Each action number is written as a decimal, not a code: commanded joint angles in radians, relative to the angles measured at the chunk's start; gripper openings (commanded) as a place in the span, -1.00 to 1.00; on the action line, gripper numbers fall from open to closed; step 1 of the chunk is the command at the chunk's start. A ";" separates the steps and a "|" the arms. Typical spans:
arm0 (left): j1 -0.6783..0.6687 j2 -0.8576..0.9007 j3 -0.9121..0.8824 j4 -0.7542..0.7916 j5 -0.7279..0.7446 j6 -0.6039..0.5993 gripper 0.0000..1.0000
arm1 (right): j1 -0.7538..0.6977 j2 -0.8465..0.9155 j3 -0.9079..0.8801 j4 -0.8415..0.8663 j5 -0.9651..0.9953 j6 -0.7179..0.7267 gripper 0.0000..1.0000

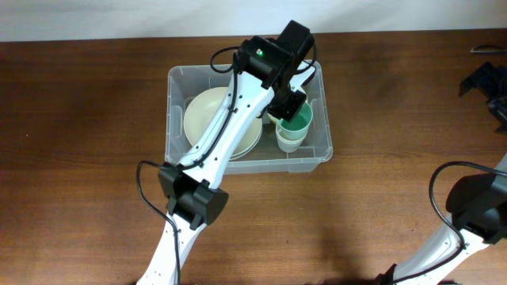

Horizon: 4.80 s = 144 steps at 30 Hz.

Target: Pack container

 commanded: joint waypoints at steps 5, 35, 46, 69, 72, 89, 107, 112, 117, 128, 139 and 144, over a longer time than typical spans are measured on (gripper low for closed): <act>0.009 0.008 -0.070 0.055 -0.021 -0.011 -0.99 | 0.003 -0.004 0.000 -0.002 -0.002 -0.006 0.98; 0.200 -0.279 -0.077 -0.079 -0.061 -0.103 0.99 | 0.003 -0.004 0.000 -0.002 -0.002 -0.006 0.98; 0.202 -0.279 -0.078 -0.081 -0.060 -0.105 0.99 | 0.003 -0.004 0.000 -0.002 -0.002 -0.006 0.98; 0.184 -0.332 -0.312 0.062 -0.099 -0.075 0.99 | 0.003 -0.004 0.000 -0.002 -0.002 -0.006 0.97; 0.162 -0.428 -0.484 0.237 -0.098 -0.014 0.99 | 0.003 -0.004 0.000 -0.002 -0.002 -0.006 0.98; 0.360 -1.181 -1.819 1.332 -0.029 0.059 0.99 | 0.003 -0.004 0.000 -0.002 -0.002 -0.006 0.98; 0.550 -2.016 -2.549 1.867 0.047 0.058 0.99 | 0.003 -0.004 0.000 -0.002 -0.002 -0.007 0.98; 0.593 -2.123 -2.560 1.853 0.051 0.058 0.99 | 0.003 -0.004 0.000 -0.002 -0.002 -0.007 0.98; 0.618 -2.177 -2.621 1.869 0.055 0.058 0.99 | 0.003 -0.004 0.000 -0.002 -0.002 -0.006 0.98; 0.645 -2.247 -2.724 1.996 0.078 0.058 0.99 | 0.003 -0.004 0.000 -0.002 -0.002 -0.007 0.98; 0.678 -2.424 -2.724 1.660 0.071 0.058 0.99 | 0.003 -0.004 0.000 -0.002 -0.002 -0.006 0.98; 0.678 -2.424 -2.724 1.543 0.070 0.058 0.99 | 0.003 -0.004 0.000 -0.002 -0.002 -0.006 0.98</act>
